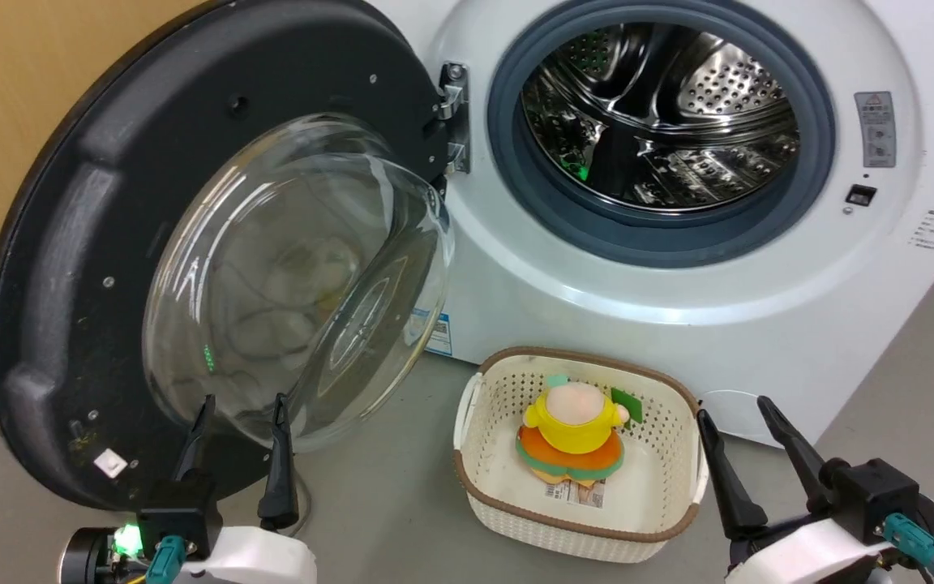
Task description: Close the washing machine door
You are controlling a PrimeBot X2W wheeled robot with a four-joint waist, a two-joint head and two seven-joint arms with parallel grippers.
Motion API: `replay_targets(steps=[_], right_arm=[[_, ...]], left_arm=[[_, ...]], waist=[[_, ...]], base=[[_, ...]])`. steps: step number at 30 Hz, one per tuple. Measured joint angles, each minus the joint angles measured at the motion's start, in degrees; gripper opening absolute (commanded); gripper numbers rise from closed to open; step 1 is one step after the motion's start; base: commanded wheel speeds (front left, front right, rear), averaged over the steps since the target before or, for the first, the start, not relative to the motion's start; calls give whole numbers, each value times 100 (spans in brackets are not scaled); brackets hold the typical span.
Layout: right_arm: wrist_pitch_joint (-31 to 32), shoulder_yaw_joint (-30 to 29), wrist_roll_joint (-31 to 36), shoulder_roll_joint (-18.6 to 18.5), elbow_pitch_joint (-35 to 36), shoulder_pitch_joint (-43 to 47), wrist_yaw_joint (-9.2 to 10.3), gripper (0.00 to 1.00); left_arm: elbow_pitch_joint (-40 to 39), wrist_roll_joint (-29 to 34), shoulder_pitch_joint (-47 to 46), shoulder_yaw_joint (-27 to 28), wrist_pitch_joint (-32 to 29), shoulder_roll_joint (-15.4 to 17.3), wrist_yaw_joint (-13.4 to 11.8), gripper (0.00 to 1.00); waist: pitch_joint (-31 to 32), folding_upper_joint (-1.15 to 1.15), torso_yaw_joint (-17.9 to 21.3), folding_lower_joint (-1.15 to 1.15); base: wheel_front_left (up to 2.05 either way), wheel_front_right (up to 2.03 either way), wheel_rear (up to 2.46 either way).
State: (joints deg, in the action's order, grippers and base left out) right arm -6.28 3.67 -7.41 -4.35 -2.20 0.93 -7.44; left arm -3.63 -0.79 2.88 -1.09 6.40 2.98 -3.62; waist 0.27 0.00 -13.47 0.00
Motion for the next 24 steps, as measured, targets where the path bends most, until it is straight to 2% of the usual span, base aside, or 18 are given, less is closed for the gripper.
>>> replay_targets(steps=[24], right_arm=[[-321,350,-414,-192,-221,-188,0,100]], left_arm=[[-334,-92,220,-31,305,-4,-283,100]], waist=[[-35,0,-638,0]], base=[[0,0,0]])
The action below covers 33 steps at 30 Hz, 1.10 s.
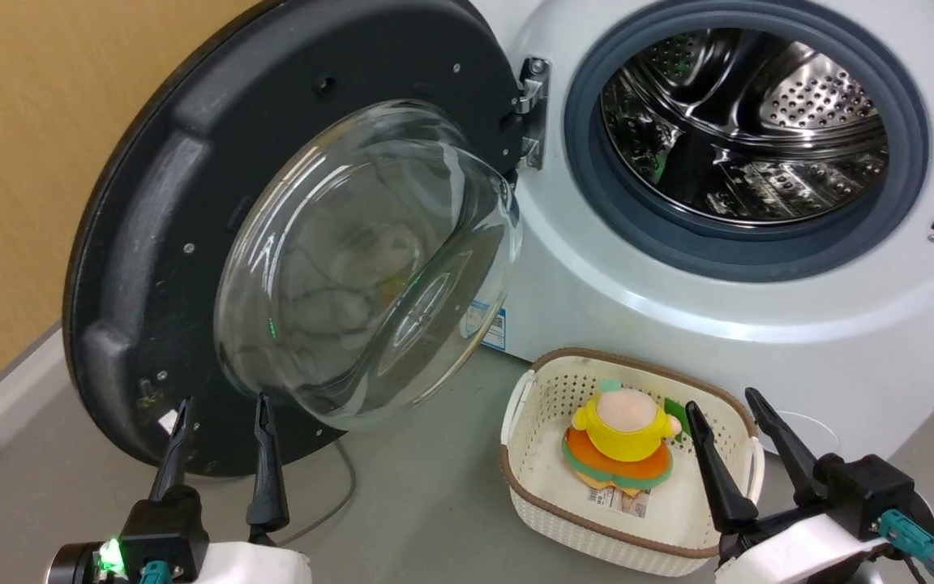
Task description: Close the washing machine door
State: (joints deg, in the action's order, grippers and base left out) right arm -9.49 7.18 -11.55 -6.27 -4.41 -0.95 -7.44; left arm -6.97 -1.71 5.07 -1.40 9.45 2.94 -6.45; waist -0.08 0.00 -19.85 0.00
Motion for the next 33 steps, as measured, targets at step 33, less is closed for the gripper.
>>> replay_targets(steps=[33], right_arm=[[-381,304,-438,-89,-115,-9,0,100]], left_arm=[[-142,-52,163,51,382,0,-68,100]], waist=[[20,0,-770,0]], base=[[0,0,0]])
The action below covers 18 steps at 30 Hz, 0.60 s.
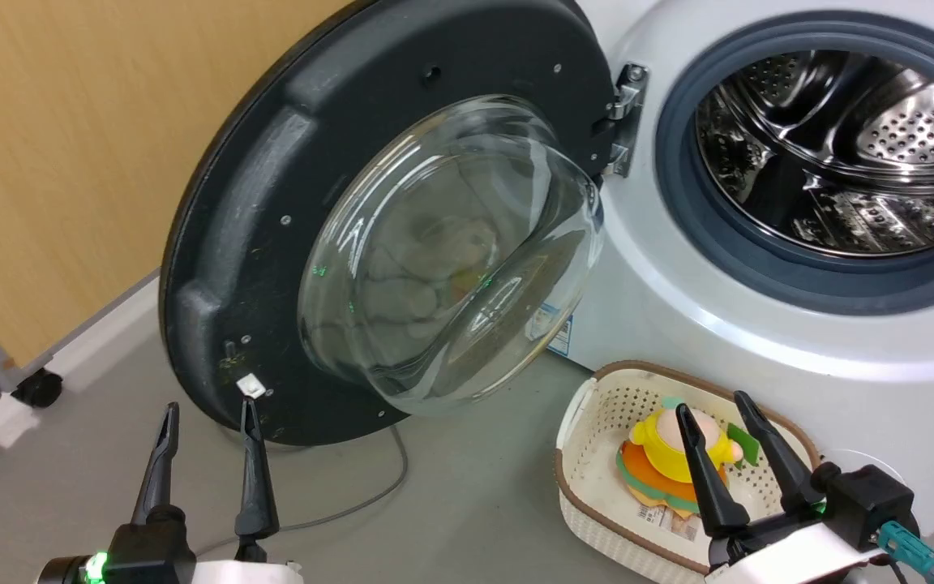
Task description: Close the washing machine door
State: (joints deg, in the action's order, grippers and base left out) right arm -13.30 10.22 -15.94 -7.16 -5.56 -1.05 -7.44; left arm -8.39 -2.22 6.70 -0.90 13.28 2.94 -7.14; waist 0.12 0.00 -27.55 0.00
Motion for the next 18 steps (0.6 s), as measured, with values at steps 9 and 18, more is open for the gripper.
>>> replay_targets(steps=[9,18], right_arm=[[-118,13,-75,0,-7,16,0,100],[-144,-24,-86,4,-4,58,0,100]], left_arm=[[36,-18,19,13,116,0,1,100],[80,-48,18,7,141,12,76,0]], waist=[[8,0,-208,0],[17,0,-234,0]], base=[[0,0,0],[0,0,0]])
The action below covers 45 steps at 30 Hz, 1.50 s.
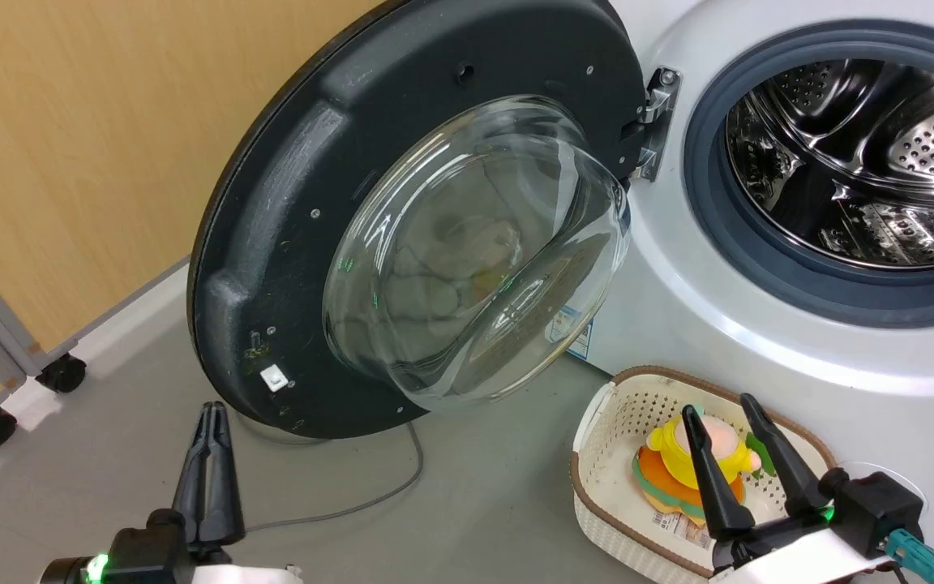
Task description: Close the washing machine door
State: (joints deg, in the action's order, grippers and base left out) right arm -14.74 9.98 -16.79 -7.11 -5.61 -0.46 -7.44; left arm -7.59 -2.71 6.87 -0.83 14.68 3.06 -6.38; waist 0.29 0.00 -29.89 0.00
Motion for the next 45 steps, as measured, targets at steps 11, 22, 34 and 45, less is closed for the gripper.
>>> replay_targets(steps=[11,22,34,45], right_arm=[[-1,-240,66,22,127,136,0,100],[-1,-307,119,-33,258,119,0,100],[-2,-265,89,-62,229,-3,0,100],[-2,-292,66,-31,183,2,0,100]], left_arm=[[256,-162,-818,194,-46,883,764,0],[969,-1617,-2373,1145,-1110,1428,1069,0],[2708,-4708,-3634,2676,-3251,1044,694,0],[2700,-5777,-3526,2717,-4731,762,733,0]], waist=[[-168,0,-10,0],[-630,0,238,0],[-808,0,538,0],[-601,0,579,0]], base=[[0,0,0],[0,0,0],[0,0,0],[0,0,0]])
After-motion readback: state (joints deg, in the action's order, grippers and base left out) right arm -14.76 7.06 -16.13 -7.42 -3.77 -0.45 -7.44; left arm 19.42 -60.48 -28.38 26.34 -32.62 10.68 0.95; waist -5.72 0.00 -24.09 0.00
